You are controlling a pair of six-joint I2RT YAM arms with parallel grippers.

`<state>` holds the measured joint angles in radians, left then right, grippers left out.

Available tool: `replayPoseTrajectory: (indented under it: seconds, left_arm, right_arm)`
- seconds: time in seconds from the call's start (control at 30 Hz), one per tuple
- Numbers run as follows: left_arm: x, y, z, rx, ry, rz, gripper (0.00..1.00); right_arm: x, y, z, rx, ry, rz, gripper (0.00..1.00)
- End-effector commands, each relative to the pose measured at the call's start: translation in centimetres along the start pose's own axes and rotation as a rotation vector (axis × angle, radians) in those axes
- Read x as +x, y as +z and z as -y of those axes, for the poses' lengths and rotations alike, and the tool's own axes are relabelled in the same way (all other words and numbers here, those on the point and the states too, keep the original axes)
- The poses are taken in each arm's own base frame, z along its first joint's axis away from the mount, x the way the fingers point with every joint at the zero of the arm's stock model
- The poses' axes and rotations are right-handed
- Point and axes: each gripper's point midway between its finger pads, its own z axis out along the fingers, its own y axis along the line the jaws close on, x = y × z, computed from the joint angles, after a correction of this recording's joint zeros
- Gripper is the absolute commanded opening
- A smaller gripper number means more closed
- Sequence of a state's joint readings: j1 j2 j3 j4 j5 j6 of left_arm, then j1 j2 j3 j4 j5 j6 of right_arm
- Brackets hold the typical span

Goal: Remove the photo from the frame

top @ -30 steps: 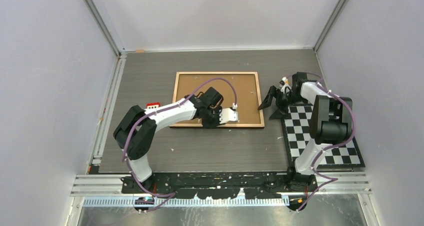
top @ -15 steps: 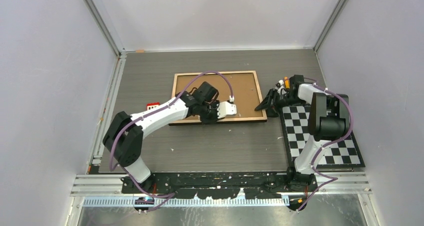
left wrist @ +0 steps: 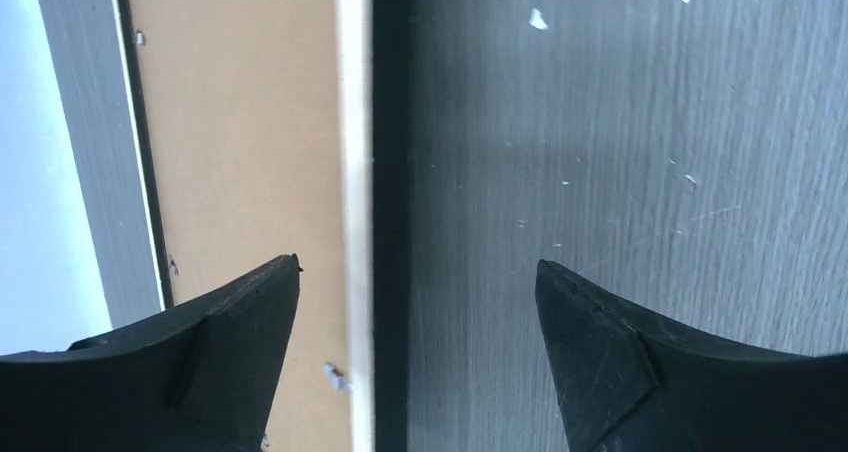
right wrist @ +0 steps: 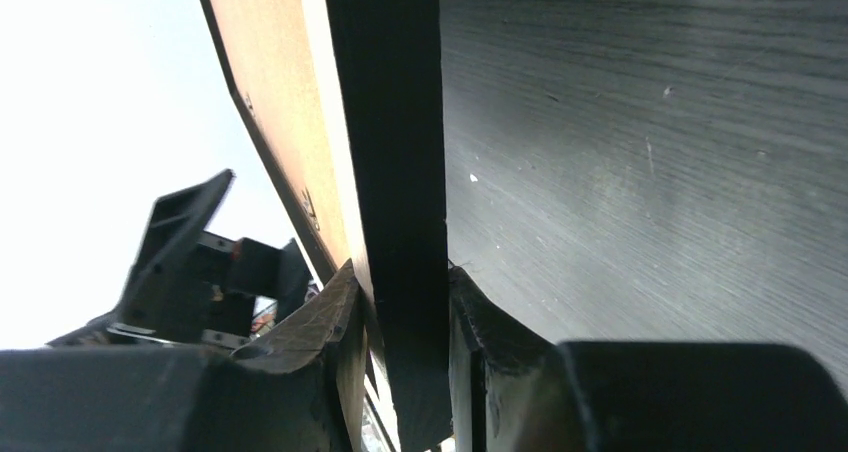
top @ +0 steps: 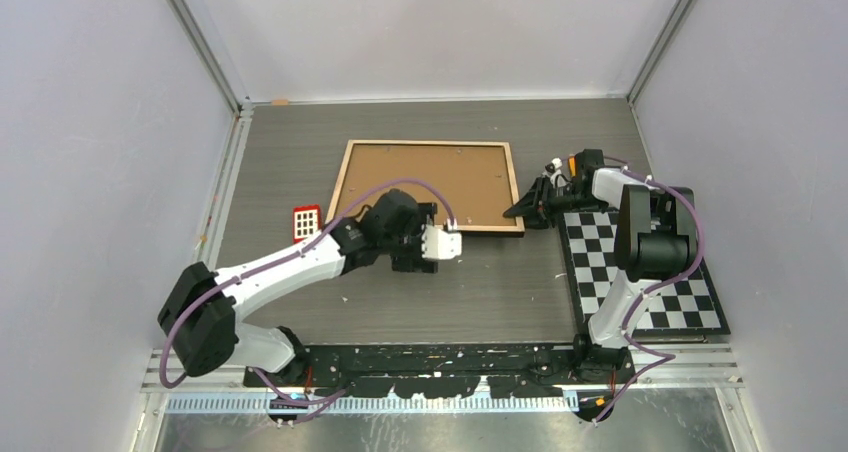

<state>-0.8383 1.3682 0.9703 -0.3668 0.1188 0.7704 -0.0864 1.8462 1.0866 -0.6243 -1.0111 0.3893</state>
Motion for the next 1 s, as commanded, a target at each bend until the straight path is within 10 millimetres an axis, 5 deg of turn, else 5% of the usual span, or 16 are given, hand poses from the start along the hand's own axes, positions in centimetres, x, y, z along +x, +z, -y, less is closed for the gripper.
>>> replayPoseTrajectory:
  seconds: [0.0,0.3,0.7,0.97]
  left_arm:
    - [-0.4,0.2,-1.2,-0.154,0.198,-0.031,0.9]
    - [0.7,1.2,-3.1,-0.3,0.261,-0.115,0.91]
    - [0.0,4.2,-5.1,-0.361,0.342,-0.133,0.74]
    - [-0.7,4.0,-6.2,-0.371,0.344,-0.159,0.34]
  right_arm:
    - [1.3,-1.0,-2.5,-0.048,0.152,-0.044,0.0]
    - [2.8,-1.7,-2.8,-0.033,0.153,-0.107,0.0]
    - [4.1,-2.2,-2.5,-0.019,0.146,-0.19,0.01]
    - [4.0,-2.3,-2.7,-0.018,0.135,-0.2,0.02]
